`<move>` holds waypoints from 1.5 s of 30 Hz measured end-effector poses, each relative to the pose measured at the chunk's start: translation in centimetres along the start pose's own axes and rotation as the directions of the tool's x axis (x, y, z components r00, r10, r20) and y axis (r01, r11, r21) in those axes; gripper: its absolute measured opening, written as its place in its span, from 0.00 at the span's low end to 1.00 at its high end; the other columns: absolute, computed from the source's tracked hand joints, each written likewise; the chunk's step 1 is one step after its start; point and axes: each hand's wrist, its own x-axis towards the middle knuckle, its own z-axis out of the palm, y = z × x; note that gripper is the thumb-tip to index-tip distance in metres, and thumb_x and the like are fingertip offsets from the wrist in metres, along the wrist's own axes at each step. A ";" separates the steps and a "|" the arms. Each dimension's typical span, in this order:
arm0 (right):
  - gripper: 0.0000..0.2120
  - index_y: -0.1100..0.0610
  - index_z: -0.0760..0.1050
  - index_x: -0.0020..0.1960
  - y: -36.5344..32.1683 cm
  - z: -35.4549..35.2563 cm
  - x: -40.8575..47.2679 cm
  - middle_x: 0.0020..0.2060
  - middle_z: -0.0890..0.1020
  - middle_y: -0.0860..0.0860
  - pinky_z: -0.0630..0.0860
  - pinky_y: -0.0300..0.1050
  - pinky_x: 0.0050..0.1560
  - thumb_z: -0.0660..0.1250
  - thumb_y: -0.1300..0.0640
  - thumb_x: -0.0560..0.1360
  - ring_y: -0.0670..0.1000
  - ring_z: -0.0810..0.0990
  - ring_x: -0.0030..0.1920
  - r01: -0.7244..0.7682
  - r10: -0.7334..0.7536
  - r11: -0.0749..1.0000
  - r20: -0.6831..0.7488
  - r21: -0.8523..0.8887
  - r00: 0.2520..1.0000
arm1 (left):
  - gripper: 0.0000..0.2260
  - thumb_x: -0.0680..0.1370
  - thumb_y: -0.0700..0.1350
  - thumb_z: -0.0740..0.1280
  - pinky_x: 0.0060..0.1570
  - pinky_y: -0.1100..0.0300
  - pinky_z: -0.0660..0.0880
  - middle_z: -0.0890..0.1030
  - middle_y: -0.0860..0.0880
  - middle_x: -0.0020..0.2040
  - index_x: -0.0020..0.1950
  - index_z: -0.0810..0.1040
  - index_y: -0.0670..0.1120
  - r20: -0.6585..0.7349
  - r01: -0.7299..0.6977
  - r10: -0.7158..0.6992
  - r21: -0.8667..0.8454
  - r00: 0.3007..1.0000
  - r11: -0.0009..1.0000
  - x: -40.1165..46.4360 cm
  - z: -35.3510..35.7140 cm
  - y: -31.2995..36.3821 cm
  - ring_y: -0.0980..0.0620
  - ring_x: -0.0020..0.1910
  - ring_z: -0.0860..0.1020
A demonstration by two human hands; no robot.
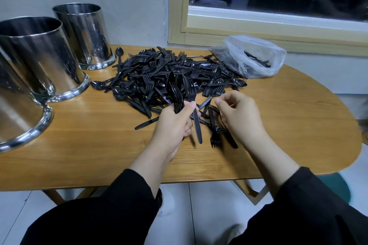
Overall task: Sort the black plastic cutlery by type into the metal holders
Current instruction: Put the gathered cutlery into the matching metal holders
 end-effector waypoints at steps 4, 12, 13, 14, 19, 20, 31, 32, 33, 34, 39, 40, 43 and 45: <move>0.19 0.55 0.79 0.64 1.4 -1.0 1.1 0.54 0.84 0.53 0.69 0.41 0.47 0.70 0.46 0.78 0.54 0.80 0.52 -0.076 0.125 0.927 0.112 -0.368 0.986 | 0.11 0.85 0.45 0.63 0.29 0.57 0.62 0.80 0.45 0.34 0.49 0.81 0.41 -0.006 -0.007 0.007 -0.003 1.000 1.000 -0.2 0.1 0.3 0.50 0.28 0.66; 0.08 0.57 0.84 0.50 1.7 -0.2 2.4 0.43 0.85 0.56 0.78 0.48 0.45 0.70 0.54 0.75 0.57 0.81 0.46 -0.096 0.153 0.880 0.088 -0.464 0.984 | 0.10 0.84 0.45 0.64 0.29 0.60 0.66 0.75 0.48 0.32 0.52 0.82 0.41 -0.062 0.046 -0.046 -0.009 0.997 0.999 0.1 -0.1 0.0 0.52 0.32 0.70; 0.07 0.58 0.84 0.48 1.8 -0.3 2.6 0.41 0.84 0.56 0.78 0.47 0.43 0.70 0.55 0.75 0.57 0.81 0.44 -0.103 0.157 0.882 0.080 -0.460 0.984 | 0.10 0.84 0.46 0.65 0.28 0.61 0.66 0.75 0.48 0.33 0.52 0.82 0.40 -0.063 0.050 -0.050 -0.007 0.997 0.999 0.1 -0.1 0.0 0.52 0.32 0.71; 0.07 0.58 0.84 0.47 1.9 -0.5 2.8 0.39 0.84 0.56 0.76 0.45 0.41 0.70 0.55 0.75 0.56 0.81 0.42 -0.110 0.153 0.890 0.062 -0.442 0.986 | 0.10 0.84 0.46 0.65 0.28 0.61 0.67 0.76 0.49 0.33 0.53 0.82 0.40 -0.063 0.053 -0.053 -0.006 0.997 0.999 0.1 -0.1 -0.1 0.52 0.33 0.71; 0.07 0.56 0.81 0.42 1.2 -2.6 3.9 0.31 0.78 0.48 0.70 0.43 0.39 0.72 0.53 0.76 0.51 0.75 0.35 -0.127 0.122 0.991 -0.121 -0.029 0.985 | 0.10 0.83 0.47 0.67 0.30 0.58 0.68 0.77 0.49 0.33 0.50 0.82 0.41 -0.060 0.046 -0.046 0.008 0.997 0.999 0.2 -0.1 0.0 0.50 0.34 0.72; 0.07 0.57 0.81 0.41 0.6 -3.0 3.7 0.30 0.78 0.48 0.72 0.45 0.38 0.73 0.54 0.75 0.50 0.74 0.33 -0.127 0.134 0.988 -0.073 0.092 0.988 | 0.10 0.83 0.47 0.67 0.31 0.57 0.68 0.77 0.49 0.33 0.50 0.81 0.41 -0.058 0.044 -0.044 0.010 0.997 0.999 0.3 -0.1 0.0 0.49 0.34 0.71; 0.16 0.63 0.75 0.60 -2.3 0.7 1.3 0.31 0.80 0.51 0.81 0.42 0.39 0.74 0.64 0.75 0.49 0.80 0.32 -0.214 0.122 0.857 0.218 0.468 0.968 | 0.07 0.82 0.47 0.69 0.58 0.48 0.79 0.87 0.47 0.48 0.49 0.85 0.46 -0.005 -0.001 0.002 0.055 1.000 0.998 0.2 0.0 -0.3 0.47 0.52 0.84; 0.14 0.65 0.77 0.59 -2.3 0.9 1.3 0.33 0.80 0.52 0.80 0.41 0.38 0.74 0.64 0.76 0.48 0.79 0.32 -0.208 0.114 0.868 0.228 0.451 0.967 | 0.08 0.83 0.46 0.69 0.61 0.48 0.78 0.87 0.46 0.50 0.51 0.85 0.44 0.002 -0.011 0.011 0.070 1.000 0.997 0.2 0.1 -0.3 0.46 0.55 0.84; 0.11 0.67 0.78 0.56 -2.2 1.0 1.4 0.34 0.79 0.54 0.79 0.40 0.37 0.73 0.63 0.76 0.48 0.79 0.33 -0.200 0.102 0.878 0.238 0.434 0.966 | 0.08 0.83 0.45 0.68 0.60 0.50 0.79 0.87 0.46 0.50 0.52 0.84 0.42 0.005 -0.015 0.014 0.080 1.000 0.997 0.3 0.1 -0.3 0.47 0.55 0.84; 0.09 0.68 0.79 0.52 -2.2 1.1 1.4 0.34 0.79 0.55 0.79 0.40 0.37 0.72 0.63 0.77 0.49 0.79 0.33 -0.193 0.093 0.883 0.242 0.428 0.966 | 0.08 0.83 0.45 0.67 0.55 0.53 0.80 0.87 0.47 0.49 0.52 0.84 0.42 0.006 -0.009 0.009 0.074 1.000 0.997 0.3 0.1 -0.4 0.50 0.51 0.85; 0.10 0.64 0.76 0.42 -1.9 0.6 1.7 0.30 0.78 0.54 0.79 0.51 0.39 0.73 0.60 0.76 0.51 0.77 0.30 -0.134 0.074 0.919 0.172 0.370 0.982 | 0.04 0.83 0.43 0.68 0.27 0.60 0.66 0.85 0.46 0.38 0.52 0.83 0.47 0.066 0.006 -0.010 0.072 0.998 0.997 -0.1 0.4 0.0 0.52 0.29 0.73; 0.12 0.65 0.75 0.41 -1.7 0.4 1.7 0.30 0.78 0.53 0.79 0.52 0.40 0.73 0.58 0.76 0.51 0.77 0.31 -0.114 0.064 0.938 0.160 0.328 0.985 | 0.04 0.83 0.42 0.68 0.28 0.60 0.66 0.84 0.46 0.37 0.51 0.83 0.47 0.072 -0.003 -0.003 0.079 0.997 0.997 -0.1 0.4 -0.1 0.50 0.29 0.72; 0.10 0.58 0.81 0.45 -1.2 -0.6 1.2 0.35 0.81 0.48 0.78 0.49 0.40 0.71 0.51 0.78 0.46 0.77 0.33 -0.024 0.012 0.989 0.079 0.146 0.997 | 0.07 0.83 0.44 0.68 0.34 0.54 0.67 0.82 0.46 0.35 0.50 0.83 0.42 0.029 -0.010 0.008 0.070 1.000 0.997 0.0 0.2 -0.2 0.45 0.35 0.72; 0.08 0.51 0.82 0.45 -0.4 -1.6 -0.2 0.35 0.81 0.44 0.73 0.40 0.40 0.69 0.48 0.78 0.41 0.77 0.35 0.102 -0.101 0.994 0.020 -0.050 0.995 | 0.08 0.83 0.44 0.68 0.32 0.55 0.67 0.81 0.46 0.35 0.52 0.83 0.40 -0.012 -0.008 0.009 0.039 1.000 0.999 0.0 0.0 -0.1 0.45 0.34 0.73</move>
